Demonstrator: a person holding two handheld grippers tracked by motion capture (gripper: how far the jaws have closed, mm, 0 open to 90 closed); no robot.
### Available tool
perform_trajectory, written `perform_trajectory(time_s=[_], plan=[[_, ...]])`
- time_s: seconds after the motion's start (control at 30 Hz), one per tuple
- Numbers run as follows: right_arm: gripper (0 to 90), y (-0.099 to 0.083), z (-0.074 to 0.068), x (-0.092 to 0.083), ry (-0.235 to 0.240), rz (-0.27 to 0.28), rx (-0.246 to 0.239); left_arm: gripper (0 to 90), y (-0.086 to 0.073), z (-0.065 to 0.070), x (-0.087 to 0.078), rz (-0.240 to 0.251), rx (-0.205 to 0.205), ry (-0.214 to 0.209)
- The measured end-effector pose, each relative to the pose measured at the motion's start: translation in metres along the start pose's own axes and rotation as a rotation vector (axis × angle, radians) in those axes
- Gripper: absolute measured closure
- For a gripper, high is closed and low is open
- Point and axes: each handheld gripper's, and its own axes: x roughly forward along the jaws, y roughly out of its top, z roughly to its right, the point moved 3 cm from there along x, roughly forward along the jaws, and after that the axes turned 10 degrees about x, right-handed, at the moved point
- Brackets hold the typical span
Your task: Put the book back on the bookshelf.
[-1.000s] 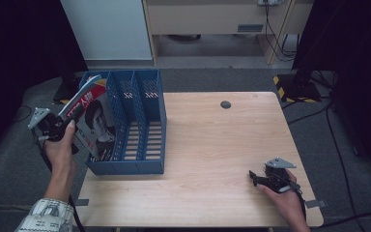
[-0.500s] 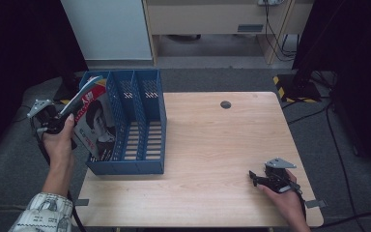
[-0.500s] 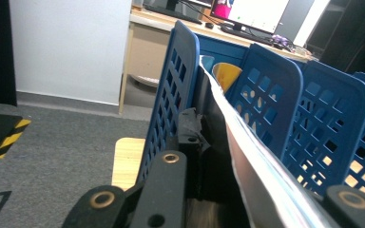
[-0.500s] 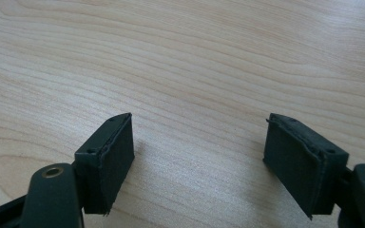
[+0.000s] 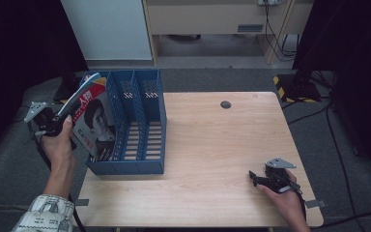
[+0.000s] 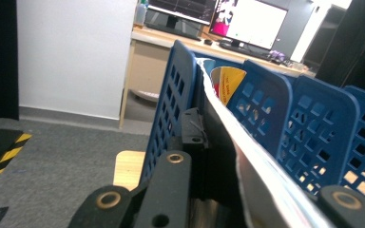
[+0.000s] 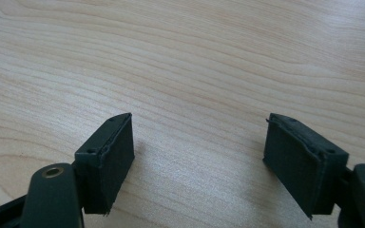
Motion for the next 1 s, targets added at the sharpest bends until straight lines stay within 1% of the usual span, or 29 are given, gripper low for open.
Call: perform_trajectory(time_s=[0.13,0.27,0.4,0.5,0.67,0.87,0.9,1.0], plan=[[25.4,0.0,0.0,0.0,-0.001,0.001,0.002,86.4,0.003,0.001,-0.001,0.02,-0.005,-0.008],[25.3,0.0,0.0,0.0,-0.003,0.004,0.001,86.5,0.007,0.003,0.0,0.046,0.014,-0.012],[25.4,0.0,0.0,0.0,-0.003,0.003,0.003,86.4,0.008,0.002,0.001,0.074,-0.012,-0.012],[25.4,0.0,0.0,0.0,-0.003,0.003,0.003,86.4,0.008,0.001,0.003,0.077,-0.015,-0.012],[25.4,0.0,0.0,0.0,-0.003,0.003,0.002,86.4,0.006,0.003,0.004,0.079,0.003,-0.013],[25.4,0.0,-0.001,0.0,-0.001,0.002,0.001,86.3,-0.003,0.002,0.005,0.07,-0.001,-0.011],[25.4,0.0,-0.001,0.0,0.0,0.002,0.002,86.1,-0.005,0.002,0.006,0.07,0.003,-0.015],[25.4,0.0,-0.001,0.0,0.0,0.002,0.002,86.0,-0.005,0.001,0.005,0.072,0.0,-0.016]])
